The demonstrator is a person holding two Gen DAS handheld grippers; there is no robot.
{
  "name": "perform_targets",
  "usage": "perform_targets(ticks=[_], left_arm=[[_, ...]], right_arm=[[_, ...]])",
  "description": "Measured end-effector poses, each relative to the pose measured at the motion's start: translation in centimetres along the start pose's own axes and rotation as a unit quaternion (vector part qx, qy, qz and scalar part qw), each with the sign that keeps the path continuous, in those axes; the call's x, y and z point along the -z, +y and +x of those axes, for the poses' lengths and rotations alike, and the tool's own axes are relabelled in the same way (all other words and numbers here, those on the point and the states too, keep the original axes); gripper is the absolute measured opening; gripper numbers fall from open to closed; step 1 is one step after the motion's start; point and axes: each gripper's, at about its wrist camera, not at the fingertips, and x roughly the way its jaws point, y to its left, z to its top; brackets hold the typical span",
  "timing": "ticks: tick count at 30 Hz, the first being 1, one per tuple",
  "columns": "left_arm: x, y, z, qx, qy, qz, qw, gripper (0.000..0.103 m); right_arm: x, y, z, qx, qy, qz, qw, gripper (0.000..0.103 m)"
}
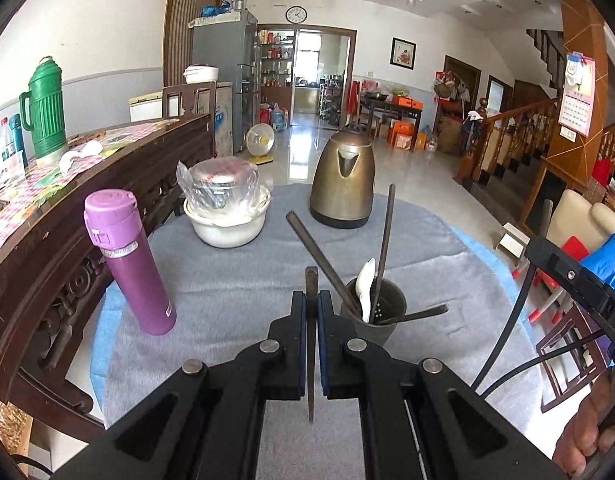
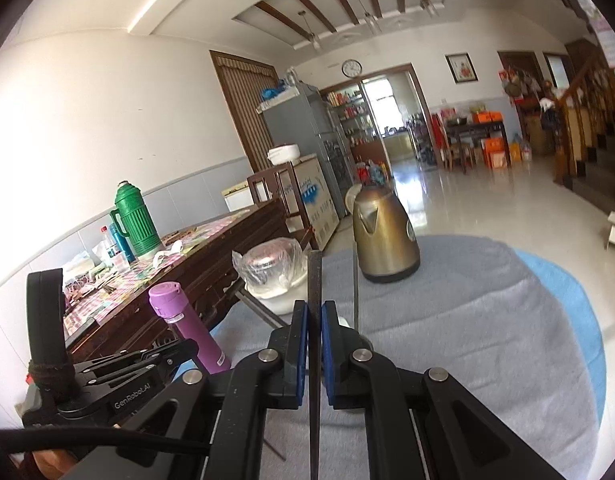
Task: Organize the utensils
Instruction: 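Drop both chopsticks into the grey cup and open both tools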
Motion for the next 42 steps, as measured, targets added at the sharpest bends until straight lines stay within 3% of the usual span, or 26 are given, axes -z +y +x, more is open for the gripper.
perform_targets(ticks=[13, 22, 32, 37, 42], left_arm=[[-4.5, 0.6, -2.3, 0.026, -0.047, 0.001, 0.9985, 0.005], [-8.0, 0.5, -3.6, 0.04, -0.088, 0.006, 0.9953, 0.005], [-9.7, -0.2, -3.1, 0.088, -0.134, -0.015, 0.987, 0.005], [-8.7, 0.1, 0.2, 0.11, -0.137, -0.041, 0.9837, 0.005], [-6.4, 0.2, 4.8, 0.1, -0.098, -0.046, 0.9891, 0.006]], right_arm=[[-3.6, 1.2, -1.5, 0.023, -0.091, -0.054, 0.994, 0.007], [-6.4, 2.0, 0.1, 0.03, -0.129, -0.068, 0.989, 0.007], [-8.2, 3.0, 3.0, 0.057, -0.181, -0.076, 0.979, 0.008], [-7.6, 2.8, 6.3, 0.076, -0.169, -0.078, 0.98, 0.008], [-5.5, 1.0, 10.0, 0.084, -0.115, -0.072, 0.987, 0.008]])
